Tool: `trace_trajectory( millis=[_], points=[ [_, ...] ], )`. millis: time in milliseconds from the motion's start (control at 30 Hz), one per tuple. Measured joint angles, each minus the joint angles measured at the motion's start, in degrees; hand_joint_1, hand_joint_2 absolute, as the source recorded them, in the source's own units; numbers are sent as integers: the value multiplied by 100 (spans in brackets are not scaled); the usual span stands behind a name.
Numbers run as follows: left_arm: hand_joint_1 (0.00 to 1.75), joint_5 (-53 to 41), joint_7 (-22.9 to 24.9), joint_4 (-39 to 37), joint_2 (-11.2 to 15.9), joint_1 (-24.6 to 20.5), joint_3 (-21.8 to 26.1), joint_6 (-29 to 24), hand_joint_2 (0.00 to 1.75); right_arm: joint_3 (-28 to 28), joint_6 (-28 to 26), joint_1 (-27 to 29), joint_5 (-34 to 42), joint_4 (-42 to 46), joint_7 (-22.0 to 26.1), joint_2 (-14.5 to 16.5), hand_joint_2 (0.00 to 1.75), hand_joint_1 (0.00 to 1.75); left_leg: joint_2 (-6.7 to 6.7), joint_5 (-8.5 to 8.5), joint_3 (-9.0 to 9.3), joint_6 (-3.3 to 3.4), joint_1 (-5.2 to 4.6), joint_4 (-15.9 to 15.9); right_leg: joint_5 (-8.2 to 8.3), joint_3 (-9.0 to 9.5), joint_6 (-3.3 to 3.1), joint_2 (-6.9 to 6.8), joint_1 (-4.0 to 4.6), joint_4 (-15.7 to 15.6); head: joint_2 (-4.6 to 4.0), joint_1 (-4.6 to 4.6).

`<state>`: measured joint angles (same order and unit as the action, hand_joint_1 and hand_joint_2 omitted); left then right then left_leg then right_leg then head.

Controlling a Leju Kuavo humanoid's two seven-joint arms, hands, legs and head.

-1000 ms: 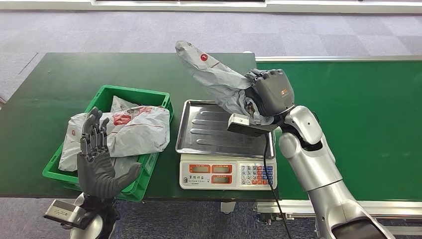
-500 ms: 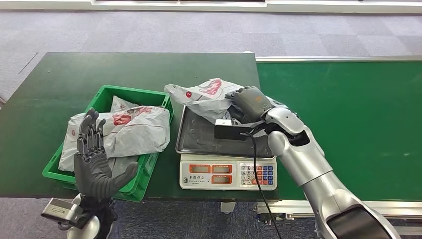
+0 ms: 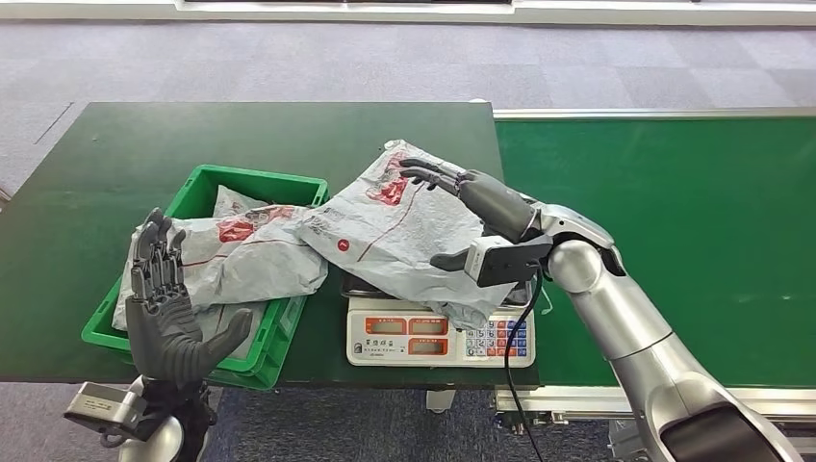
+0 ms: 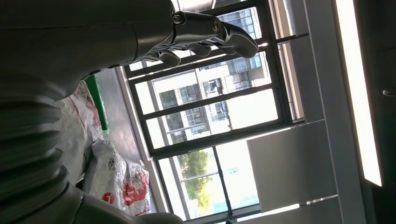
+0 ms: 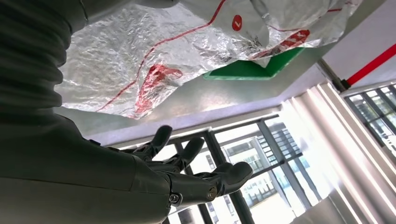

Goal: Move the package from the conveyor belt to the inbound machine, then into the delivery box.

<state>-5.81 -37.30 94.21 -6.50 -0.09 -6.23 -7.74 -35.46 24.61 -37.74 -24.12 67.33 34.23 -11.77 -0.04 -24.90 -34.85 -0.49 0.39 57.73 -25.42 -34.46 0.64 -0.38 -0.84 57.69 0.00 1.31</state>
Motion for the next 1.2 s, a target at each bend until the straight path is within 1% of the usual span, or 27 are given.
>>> trace_trajectory(
  millis=[100, 167, 267, 400, 467, 567, 600, 633, 733, 767, 800, 900, 933, 1000, 1033, 1100, 1200],
  points=[
    [0, -21, -39, 44, -1, -9, 20, 0, 175, -1, -314, 48, 48, 151, 95, 5, 175, 0, 0, 2, 0, -2, 0, 0, 0, 1, 0, -2, 1, 0, 0, 0],
    [0, -112, -40, 51, -2, -75, 20, -1, 175, 5, -543, 126, 230, 359, 184, 33, 175, 0, -1, 3, 1, -2, 0, 0, 0, 0, -1, -2, 2, 0, 0, 0],
    [0, -383, 142, -19, -2, -388, -8, -32, 175, 68, -734, 265, 628, 765, 183, 117, 175, 0, -3, 3, 2, -2, 0, 0, 0, -1, -1, -5, 2, 0, 0, 0],
    [0, -716, 624, -358, -2, -1027, -161, -69, 175, 321, -1000, 413, 1049, 1223, -18, 267, 175, 0, -6, 6, 2, -4, 0, 0, 2, 2, -1, -9, 1, 0, 0, 0],
    [0, -889, 954, -587, -2, -1301, -248, -66, 175, 507, -1244, 488, 1233, 1369, -62, 352, 175, 0, -5, 9, 4, -7, 1, 0, 5, 1, 0, -7, -1, 0, 0, 0],
    [0, -1343, 1708, -1090, -1, -1744, -417, -43, 175, 906, -2071, 624, 1452, 1556, -117, 545, 175, 0, -7, 11, 3, -4, 0, 1, 9, 2, 2, -8, -5, 0, 0, 0],
    [0, -1455, 1863, -1263, -1, -1875, -471, -37, 175, 1040, -2304, 656, 1476, 1616, -131, 611, 175, 0, -7, 12, 3, -4, 0, 1, 10, 2, 2, -7, -5, 0, 0, 0],
    [0, -1527, 1944, -1416, -1, -1982, -517, -33, 175, 1154, -2449, 678, 1490, 1670, -140, 659, 175, 0, -4, 12, 3, -4, 0, 1, 12, 2, 2, -3, -5, 0, 0, 0],
    [0, -1639, 2030, -1741, -2, -2208, -601, -47, 175, 1367, -2644, 741, 1500, 1791, -141, 747, 175, 0, 11, 11, 5, -4, 0, 2, 15, -4, 2, 17, -5, 0, 0, 0],
    [0, -1747, 2113, -1840, -4, -2278, -636, -67, 175, 1423, -2844, 776, 1489, 1827, -121, 779, 175, 0, 12, 11, 6, -5, -1, 3, 15, -6, 3, 19, -5, 0, 0, 1],
    [0, -1931, 2242, -1958, -9, -2358, -683, -99, 175, 1496, -3220, 823, 1479, 1868, -80, 822, 175, 0, 8, 12, 6, -5, -1, 4, 14, -7, 2, 16, -4, 0, 0, 1],
    [0, -2682, 2729, -2494, -91, -2709, -894, -235, 175, 1783, -4821, 1032, 1551, 2019, 142, 964, 175, 0, -9, 12, 3, -5, 0, 4, 11, -4, 1, -6, -3, 0, 0, 1],
    [0, -2913, 2879, -2725, -139, -2859, -980, -276, 175, 1874, -5258, 1133, 1632, 2073, 236, 992, 175, 0, -13, 12, 2, -5, 0, 4, 11, -2, 1, -8, -3, 0, 0, 1],
    [0, -3355, 3184, -3244, -248, -3181, -1176, -302, 175, 2045, -5901, 1381, 1812, 2190, 422, 1026, 175, 0, -12, 12, 2, -5, 0, 4, 11, -1, 2, -8, -7, 0, 0, 0],
    [0, -3555, 3333, -3517, -299, -3337, -1276, -264, 175, 2126, -6111, 1520, 1892, 2252, 490, 1045, 175, 0, -11, 11, 2, -4, -1, 4, 12, -1, 2, -6, -10, 0, 0, 0],
    [0, -3870, 3581, -4091, -416, -3613, -1471, -121, 175, 2282, -6354, 1807, 2001, 2370, 558, 1084, 175, 0, -7, 10, 2, -3, -1, 4, 12, -3, 3, -4, -14, 0, 0, 0],
    [0, -4105, 3733, -4829, -615, -3885, -1682, 67, 175, 2484, -6397, 2194, 2086, 2505, 587, 1147, 175, 0, -8, 9, 1, -2, -2, 4, 12, -5, 3, -4, -14, -1, 0, 0]
  ],
)
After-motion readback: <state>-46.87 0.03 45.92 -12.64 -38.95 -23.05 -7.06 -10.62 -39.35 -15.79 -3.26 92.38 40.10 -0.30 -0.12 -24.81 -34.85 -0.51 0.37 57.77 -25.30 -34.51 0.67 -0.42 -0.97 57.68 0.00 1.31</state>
